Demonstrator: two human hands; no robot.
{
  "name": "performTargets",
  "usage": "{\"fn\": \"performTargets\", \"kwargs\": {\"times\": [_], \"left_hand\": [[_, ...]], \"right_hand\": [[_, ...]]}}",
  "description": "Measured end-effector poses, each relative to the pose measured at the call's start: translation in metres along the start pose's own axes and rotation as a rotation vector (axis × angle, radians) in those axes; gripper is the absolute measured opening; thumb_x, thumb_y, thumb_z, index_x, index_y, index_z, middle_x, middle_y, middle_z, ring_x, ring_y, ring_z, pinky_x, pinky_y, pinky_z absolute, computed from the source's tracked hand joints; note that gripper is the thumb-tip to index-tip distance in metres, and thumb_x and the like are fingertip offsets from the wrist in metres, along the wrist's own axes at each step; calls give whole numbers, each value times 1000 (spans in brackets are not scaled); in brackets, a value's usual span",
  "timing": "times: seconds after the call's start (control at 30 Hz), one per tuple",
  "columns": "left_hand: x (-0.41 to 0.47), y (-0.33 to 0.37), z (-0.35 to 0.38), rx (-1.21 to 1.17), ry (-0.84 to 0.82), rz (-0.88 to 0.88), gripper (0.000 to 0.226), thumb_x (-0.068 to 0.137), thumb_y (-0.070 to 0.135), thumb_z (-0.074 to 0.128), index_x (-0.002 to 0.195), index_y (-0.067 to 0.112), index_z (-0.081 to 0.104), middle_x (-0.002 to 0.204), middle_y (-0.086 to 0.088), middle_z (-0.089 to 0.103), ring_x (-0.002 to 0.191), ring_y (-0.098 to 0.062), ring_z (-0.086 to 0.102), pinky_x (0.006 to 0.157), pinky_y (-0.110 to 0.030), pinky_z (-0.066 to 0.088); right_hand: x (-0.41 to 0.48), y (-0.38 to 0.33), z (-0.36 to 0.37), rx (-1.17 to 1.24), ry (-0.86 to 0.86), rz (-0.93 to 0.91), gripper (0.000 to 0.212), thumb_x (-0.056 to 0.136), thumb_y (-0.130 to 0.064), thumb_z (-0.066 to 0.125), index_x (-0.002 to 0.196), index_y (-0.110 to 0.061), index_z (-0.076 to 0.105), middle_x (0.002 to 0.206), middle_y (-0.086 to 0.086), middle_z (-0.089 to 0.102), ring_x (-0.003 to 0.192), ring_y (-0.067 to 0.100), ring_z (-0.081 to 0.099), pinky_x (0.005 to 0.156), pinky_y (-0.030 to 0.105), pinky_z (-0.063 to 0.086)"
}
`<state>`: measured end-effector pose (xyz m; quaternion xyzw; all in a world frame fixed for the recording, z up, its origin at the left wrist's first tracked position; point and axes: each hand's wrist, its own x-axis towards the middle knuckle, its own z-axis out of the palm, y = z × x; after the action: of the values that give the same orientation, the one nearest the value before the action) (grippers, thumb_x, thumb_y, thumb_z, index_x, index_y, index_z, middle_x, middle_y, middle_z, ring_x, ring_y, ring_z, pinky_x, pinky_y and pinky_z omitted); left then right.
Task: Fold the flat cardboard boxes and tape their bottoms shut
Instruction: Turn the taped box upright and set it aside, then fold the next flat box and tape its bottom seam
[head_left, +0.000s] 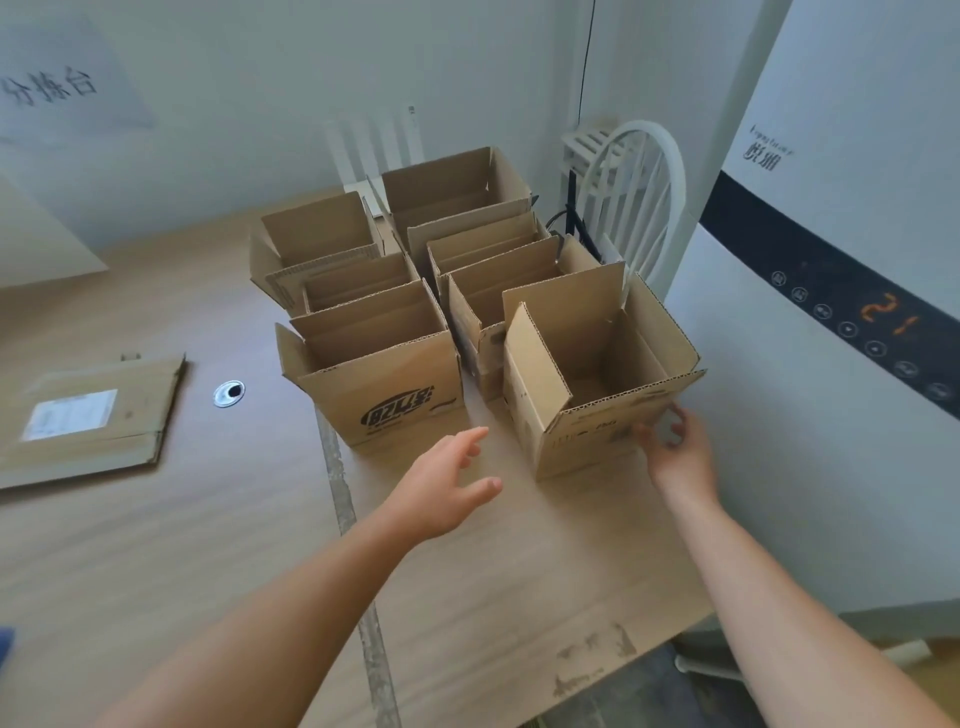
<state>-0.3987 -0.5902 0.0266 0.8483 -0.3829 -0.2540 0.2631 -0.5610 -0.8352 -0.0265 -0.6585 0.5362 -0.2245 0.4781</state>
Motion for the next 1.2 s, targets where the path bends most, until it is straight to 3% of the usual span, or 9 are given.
{"fn": "performTargets", "kwargs": {"times": [0.13, 0.23, 0.3, 0.43, 0.6, 0.87, 1.03, 1.2], "left_hand": [[-22, -22, -14, 147, 41, -1, 58, 93, 44, 61, 144, 26, 42, 134, 4, 53, 123, -12, 51, 100, -26, 41], [-44, -38, -30, 246, 51, 16, 56, 93, 44, 59, 144, 26, 43, 139, 4, 50, 126, -14, 50, 104, -32, 43], [-64, -50, -45, 326, 73, 13, 55, 94, 46, 57, 144, 28, 42, 141, 4, 49, 125, -17, 50, 103, -35, 45], [-121, -88, -83, 477, 139, -38, 51, 95, 45, 51, 142, 28, 42, 139, 1, 50, 125, -24, 48, 101, -38, 40], [-205, -160, -131, 557, 199, -175, 48, 96, 44, 47, 141, 26, 42, 139, 1, 49, 126, -24, 44, 101, -39, 37], [-282, -258, -207, 610, 182, -418, 46, 96, 42, 44, 138, 23, 44, 135, -1, 51, 120, -26, 49, 94, -39, 41], [-280, -308, -251, 587, 186, -524, 48, 95, 40, 44, 139, 23, 44, 136, -2, 50, 121, -26, 48, 95, -38, 41], [-251, -359, -300, 546, 212, -634, 49, 94, 39, 44, 141, 23, 44, 138, -1, 50, 125, -25, 46, 99, -40, 38]], "right_hand": [[-41, -3, 0, -147, 54, 41, 31, 94, -31, 65, 115, -8, 62, 115, 15, 66, 106, 34, 60, 86, 36, 45], [-86, -16, 9, -346, -62, -149, 19, 96, -36, 60, 93, -17, 60, 95, 3, 63, 90, 27, 56, 75, 30, 37], [-119, -26, 23, -466, -144, -326, 20, 96, -37, 58, 88, -18, 59, 92, -2, 60, 88, 22, 56, 73, 33, 42], [-185, -55, 71, -729, -282, -591, 26, 99, -42, 50, 106, -20, 61, 107, 1, 59, 103, 26, 55, 85, 40, 46], [-271, -92, 164, -876, -416, -837, 35, 99, -48, 42, 118, -24, 58, 118, 0, 59, 108, 26, 54, 86, 40, 43], [-360, -148, 286, -955, -584, -1004, 39, 99, -49, 40, 125, -23, 56, 122, 1, 57, 113, 28, 52, 92, 41, 40], [-368, -181, 354, -1021, -618, -1090, 41, 100, -49, 37, 127, -23, 54, 119, 1, 55, 108, 28, 52, 81, 39, 37], [-352, -212, 433, -986, -702, -1038, 40, 100, -48, 38, 128, -23, 53, 120, 1, 55, 109, 28, 53, 81, 38, 38]]}}
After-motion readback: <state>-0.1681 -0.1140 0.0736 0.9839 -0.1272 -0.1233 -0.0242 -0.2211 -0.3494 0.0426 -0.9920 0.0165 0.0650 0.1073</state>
